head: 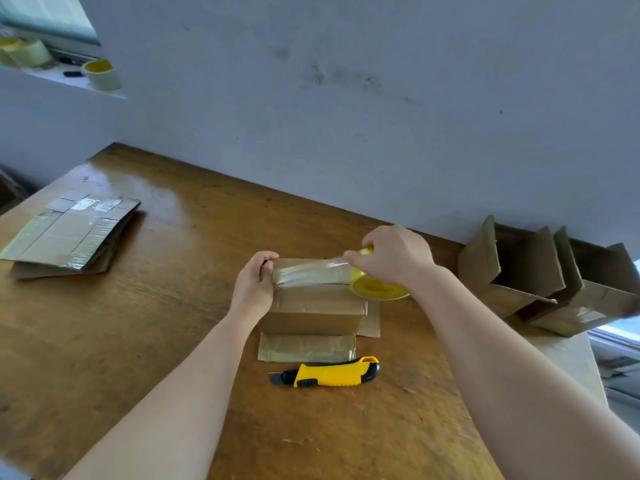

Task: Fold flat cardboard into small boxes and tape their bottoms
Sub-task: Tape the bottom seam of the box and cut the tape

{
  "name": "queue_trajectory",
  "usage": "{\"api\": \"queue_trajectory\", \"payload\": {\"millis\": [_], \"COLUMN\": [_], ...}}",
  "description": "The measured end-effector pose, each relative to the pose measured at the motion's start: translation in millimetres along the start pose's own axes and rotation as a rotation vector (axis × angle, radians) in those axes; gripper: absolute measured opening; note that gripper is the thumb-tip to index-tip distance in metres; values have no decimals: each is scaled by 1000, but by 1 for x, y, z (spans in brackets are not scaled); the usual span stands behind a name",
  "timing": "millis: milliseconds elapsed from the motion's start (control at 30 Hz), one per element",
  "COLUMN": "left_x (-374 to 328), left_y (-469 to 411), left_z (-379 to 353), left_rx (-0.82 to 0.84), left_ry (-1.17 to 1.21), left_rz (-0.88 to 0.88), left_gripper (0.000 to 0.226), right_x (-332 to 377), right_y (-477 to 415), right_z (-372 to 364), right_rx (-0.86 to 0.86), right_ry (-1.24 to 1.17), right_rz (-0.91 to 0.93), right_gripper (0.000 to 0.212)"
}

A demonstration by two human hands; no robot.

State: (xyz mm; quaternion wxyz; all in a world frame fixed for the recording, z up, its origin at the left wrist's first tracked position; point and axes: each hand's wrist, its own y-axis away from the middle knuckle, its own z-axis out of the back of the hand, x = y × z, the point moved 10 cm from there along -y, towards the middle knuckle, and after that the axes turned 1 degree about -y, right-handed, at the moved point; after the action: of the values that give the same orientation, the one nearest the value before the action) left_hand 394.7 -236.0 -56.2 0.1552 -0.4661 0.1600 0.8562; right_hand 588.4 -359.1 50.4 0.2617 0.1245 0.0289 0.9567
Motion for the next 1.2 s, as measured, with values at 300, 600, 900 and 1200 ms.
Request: {"api": "queue_trajectory", "payload": {"millis": [300,600,900,1200], "left_x": [-3,-5,-3,-5], "left_y": [1,1,-1,-2], "left_z": [-1,0,-1,-1], "left_rx": [-10,-14,-12,-7], "left_ry": [-8,-45,-46,-40], "left_rz": [-4,-55,-65,-104], "left_gripper": [30,30,28,28], "right_x": [-30,-35,-38,-38], "right_y": [-1,-7,-10,-14], "right_z": [-15,-25,-32,-41], "right_rx": [37,76,109,128], "right_ry": [121,155,165,250], "right_rz": [-164,-151,-155,-125], "right_gripper": [73,76,75,80]}}
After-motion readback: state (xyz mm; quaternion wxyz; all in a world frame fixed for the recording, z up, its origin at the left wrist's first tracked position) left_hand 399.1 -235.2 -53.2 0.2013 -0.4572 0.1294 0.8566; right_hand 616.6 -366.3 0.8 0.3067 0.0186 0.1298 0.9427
